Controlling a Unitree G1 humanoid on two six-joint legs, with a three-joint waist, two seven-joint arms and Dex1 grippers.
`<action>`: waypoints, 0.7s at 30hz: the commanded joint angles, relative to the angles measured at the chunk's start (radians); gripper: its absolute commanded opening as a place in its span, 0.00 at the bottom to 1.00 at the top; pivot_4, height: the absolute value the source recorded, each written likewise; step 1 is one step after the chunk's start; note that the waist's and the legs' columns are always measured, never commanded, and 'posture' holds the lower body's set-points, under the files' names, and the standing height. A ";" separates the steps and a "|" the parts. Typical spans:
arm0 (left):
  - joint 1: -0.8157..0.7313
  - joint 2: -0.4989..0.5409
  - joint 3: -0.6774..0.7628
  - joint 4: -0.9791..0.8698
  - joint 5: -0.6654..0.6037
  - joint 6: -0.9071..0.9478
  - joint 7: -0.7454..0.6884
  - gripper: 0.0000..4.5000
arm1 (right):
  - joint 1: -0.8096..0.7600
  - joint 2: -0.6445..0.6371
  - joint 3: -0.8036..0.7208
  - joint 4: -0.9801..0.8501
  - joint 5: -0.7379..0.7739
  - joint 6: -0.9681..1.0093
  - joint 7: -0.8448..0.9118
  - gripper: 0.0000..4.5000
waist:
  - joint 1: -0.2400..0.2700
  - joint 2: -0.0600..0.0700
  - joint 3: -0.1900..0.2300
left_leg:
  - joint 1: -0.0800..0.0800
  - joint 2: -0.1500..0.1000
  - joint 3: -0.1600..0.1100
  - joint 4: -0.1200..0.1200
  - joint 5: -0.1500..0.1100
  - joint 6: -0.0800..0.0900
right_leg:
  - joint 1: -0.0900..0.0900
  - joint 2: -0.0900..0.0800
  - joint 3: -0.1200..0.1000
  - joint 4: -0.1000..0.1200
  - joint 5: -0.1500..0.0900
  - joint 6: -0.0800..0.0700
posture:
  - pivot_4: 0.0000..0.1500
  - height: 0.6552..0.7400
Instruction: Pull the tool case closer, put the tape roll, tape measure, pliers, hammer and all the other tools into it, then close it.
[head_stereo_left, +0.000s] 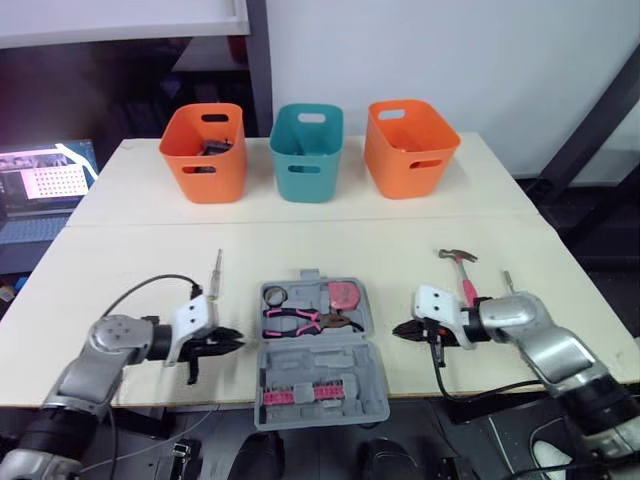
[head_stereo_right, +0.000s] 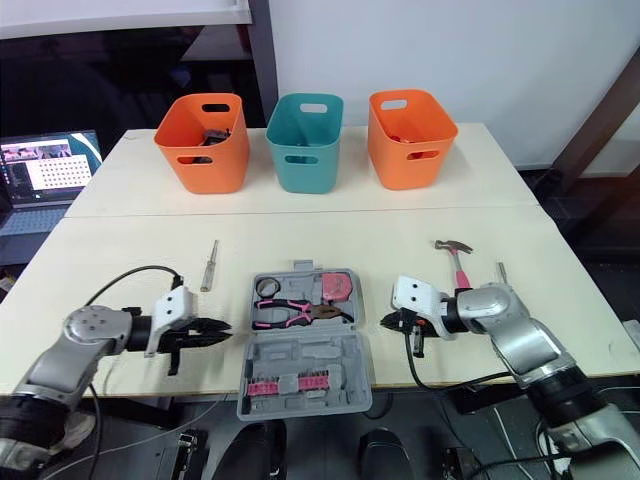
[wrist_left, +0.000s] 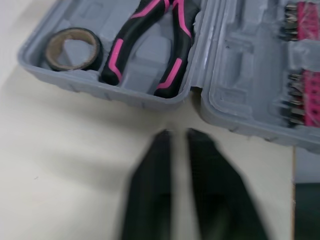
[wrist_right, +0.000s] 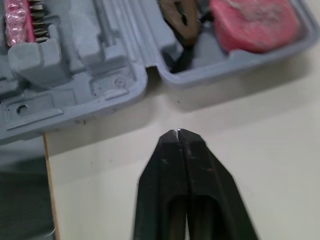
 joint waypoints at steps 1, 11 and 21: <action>-0.037 -0.012 -0.025 0.067 0.052 -0.049 0.026 0.00 | -0.023 0.031 0.015 0.046 -0.037 -0.069 0.004 0.00 | 0.000 0.000 0.000 | 0.000 0.000 0.000 0.000 0.000 0.000 | 0.000 0.000 0.000 0.000 0.000 0.000 | 1.00 1.00; -0.063 -0.109 -0.087 0.081 0.062 -0.061 0.036 0.00 | -0.048 0.128 0.046 0.147 -0.111 -0.189 -0.015 0.00 | 0.003 0.000 0.000 | 0.000 0.000 0.000 0.001 0.000 0.000 | 0.002 0.000 0.000 0.000 0.000 0.000 | 1.00 1.00; -0.055 -0.174 -0.078 0.017 0.031 -0.021 0.060 0.00 | -0.035 0.158 0.043 0.115 -0.111 -0.183 -0.011 0.00 | 0.003 0.000 0.000 | 0.001 0.000 0.000 0.001 0.000 -0.001 | 0.002 0.000 0.000 0.000 0.001 0.001 | 1.00 1.00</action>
